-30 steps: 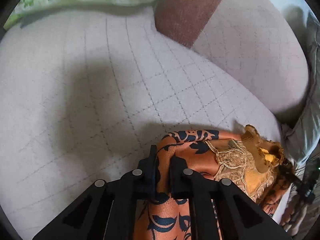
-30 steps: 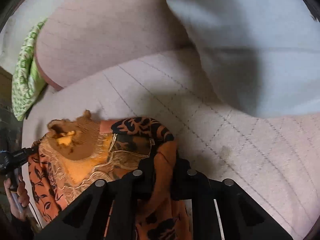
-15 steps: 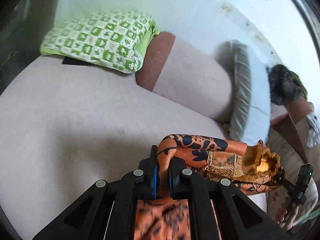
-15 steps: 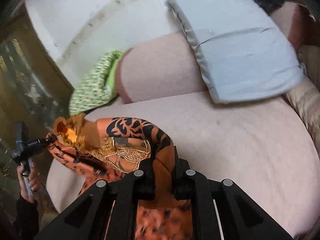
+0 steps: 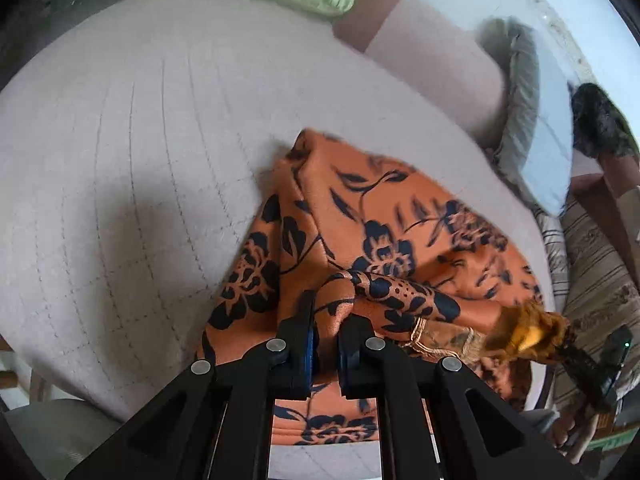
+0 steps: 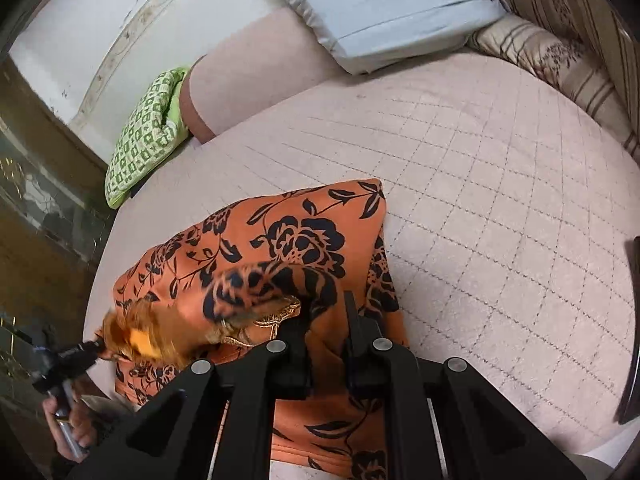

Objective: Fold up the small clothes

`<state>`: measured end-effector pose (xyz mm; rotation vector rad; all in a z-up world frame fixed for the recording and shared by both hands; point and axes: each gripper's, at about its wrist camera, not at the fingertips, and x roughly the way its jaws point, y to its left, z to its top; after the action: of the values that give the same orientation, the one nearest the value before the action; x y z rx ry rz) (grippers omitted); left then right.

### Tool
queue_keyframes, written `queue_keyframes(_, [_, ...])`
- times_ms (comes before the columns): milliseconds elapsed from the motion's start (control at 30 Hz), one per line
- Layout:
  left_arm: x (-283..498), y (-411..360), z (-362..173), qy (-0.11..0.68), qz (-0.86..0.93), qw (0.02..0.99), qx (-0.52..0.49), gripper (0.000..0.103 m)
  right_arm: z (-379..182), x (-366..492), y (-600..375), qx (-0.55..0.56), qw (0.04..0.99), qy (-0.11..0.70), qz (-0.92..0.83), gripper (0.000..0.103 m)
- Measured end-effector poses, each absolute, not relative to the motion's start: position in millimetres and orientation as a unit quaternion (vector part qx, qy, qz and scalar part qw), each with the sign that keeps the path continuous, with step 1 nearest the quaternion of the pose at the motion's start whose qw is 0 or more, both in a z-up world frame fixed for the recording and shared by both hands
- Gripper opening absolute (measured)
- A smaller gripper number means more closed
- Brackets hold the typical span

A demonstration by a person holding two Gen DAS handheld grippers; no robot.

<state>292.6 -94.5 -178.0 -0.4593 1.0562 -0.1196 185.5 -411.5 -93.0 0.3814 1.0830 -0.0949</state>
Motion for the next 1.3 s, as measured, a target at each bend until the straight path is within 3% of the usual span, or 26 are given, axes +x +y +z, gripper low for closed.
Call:
queue_keyframes(100, [267.4, -89.7, -160.8, 0.48, -0.052, 0.846, -0.225, 0.007, -82.6, 162.2, -407.2, 0.178, 0.852, 0.491, -0.033, 0.011])
queue_keyframes(300, [276.0, -83.7, -187.6, 0.535, -0.028, 0.808, -0.244, 0.008, -101.0, 153.2, -396.5, 0.15, 0.836, 0.526, -0.052, 0.011])
queue_keyframes(500, [264.5, -86.4, -177.3, 0.519, -0.027, 0.825, -0.223, 0.01, -95.7, 134.1, -402.1, 0.172, 0.834, 0.518, -0.076, 0.012])
queue_keyframes(600, [275.5, -86.9, -193.5, 0.558, -0.017, 0.799, -0.223, 0.014, -120.4, 141.6, -403.7, 0.171, 0.799, 0.569, -0.093, 0.02])
queue_keyframes(700, [274.6, -86.2, -185.4, 0.553, -0.026, 0.801, -0.228, 0.021, -110.0, 142.6, -401.1, 0.173, 0.807, 0.56, -0.079, 0.026])
queue_keyframes(767, [264.9, -85.2, -175.1, 0.537, -0.046, 0.808, -0.241, 0.027, -98.3, 133.3, -401.2, 0.187, 0.817, 0.541, -0.066, 0.043])
queue_keyframes(800, [260.4, -84.3, -173.6, 0.531, -0.052, 0.81, -0.243, 0.029, -93.0, 126.5, -401.4, 0.195, 0.822, 0.532, -0.059, 0.045])
queue_keyframes(1133, [207.9, -71.1, -128.8, 0.461, -0.103, 0.839, -0.269, 0.034, -40.8, 82.7, -406.9, 0.253, 0.858, 0.444, -0.042, 0.045])
queue_keyframes(1300, [236.5, -101.8, -143.7, 0.497, -0.087, 0.837, -0.213, 0.039, -53.0, 117.8, -387.8, 0.225, 0.845, 0.484, -0.041, 0.045])
